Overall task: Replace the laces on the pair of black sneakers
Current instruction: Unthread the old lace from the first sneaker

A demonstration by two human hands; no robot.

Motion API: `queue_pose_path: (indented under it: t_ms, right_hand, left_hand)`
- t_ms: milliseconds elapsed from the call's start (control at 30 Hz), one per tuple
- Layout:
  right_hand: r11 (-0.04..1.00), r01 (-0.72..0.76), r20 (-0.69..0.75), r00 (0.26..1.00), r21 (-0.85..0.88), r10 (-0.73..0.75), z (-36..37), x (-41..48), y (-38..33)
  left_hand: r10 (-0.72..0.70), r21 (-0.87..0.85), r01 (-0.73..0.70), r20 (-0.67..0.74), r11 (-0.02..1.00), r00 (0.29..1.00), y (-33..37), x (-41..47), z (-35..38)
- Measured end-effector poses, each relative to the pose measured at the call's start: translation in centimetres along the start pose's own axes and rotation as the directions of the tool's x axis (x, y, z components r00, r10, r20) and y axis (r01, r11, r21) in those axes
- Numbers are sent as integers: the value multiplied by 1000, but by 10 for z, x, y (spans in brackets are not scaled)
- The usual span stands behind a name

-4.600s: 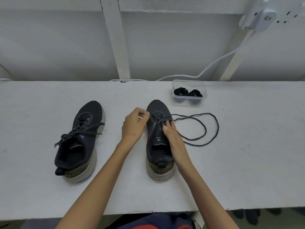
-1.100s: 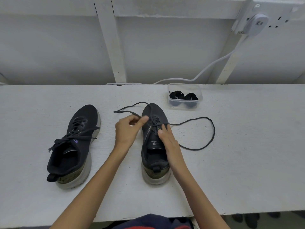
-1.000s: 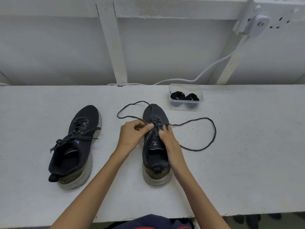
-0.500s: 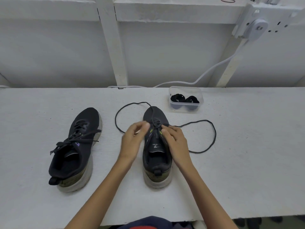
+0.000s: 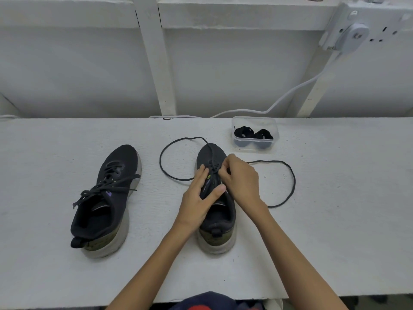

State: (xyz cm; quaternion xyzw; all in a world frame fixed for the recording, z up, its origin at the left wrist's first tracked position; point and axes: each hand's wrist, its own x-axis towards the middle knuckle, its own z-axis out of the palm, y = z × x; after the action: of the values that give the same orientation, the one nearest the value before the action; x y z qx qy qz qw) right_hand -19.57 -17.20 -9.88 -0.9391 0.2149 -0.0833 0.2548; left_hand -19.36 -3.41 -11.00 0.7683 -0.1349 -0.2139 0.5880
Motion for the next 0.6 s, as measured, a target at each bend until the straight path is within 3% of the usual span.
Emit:
queue_pose_path:
  t_ms: [133, 267, 333, 500, 600]
  right_hand:
    - [999, 34, 4, 999, -41, -34, 0, 4, 1]
    - [963, -7, 65, 998, 268, -11, -7, 1, 18]
    - [943, -12, 77, 997, 331, -14, -8, 0, 21]
    - [982, -4, 52, 999, 187, -5, -8, 1, 14]
    - [987, -50, -43, 997, 150, 57, -5, 5, 9]
  left_hand:
    - [1, 6, -1, -6, 1000, 1000, -2, 1, 0]
    - [7, 11, -7, -16, 1000, 1000, -2, 1, 0]
    - [7, 5, -7, -15, 1000, 1000, -3, 1, 0]
    - [6, -9, -6, -16, 1000, 1000, -4, 1, 0]
    - [4, -1, -4, -6, 1000, 1000, -3, 1, 1]
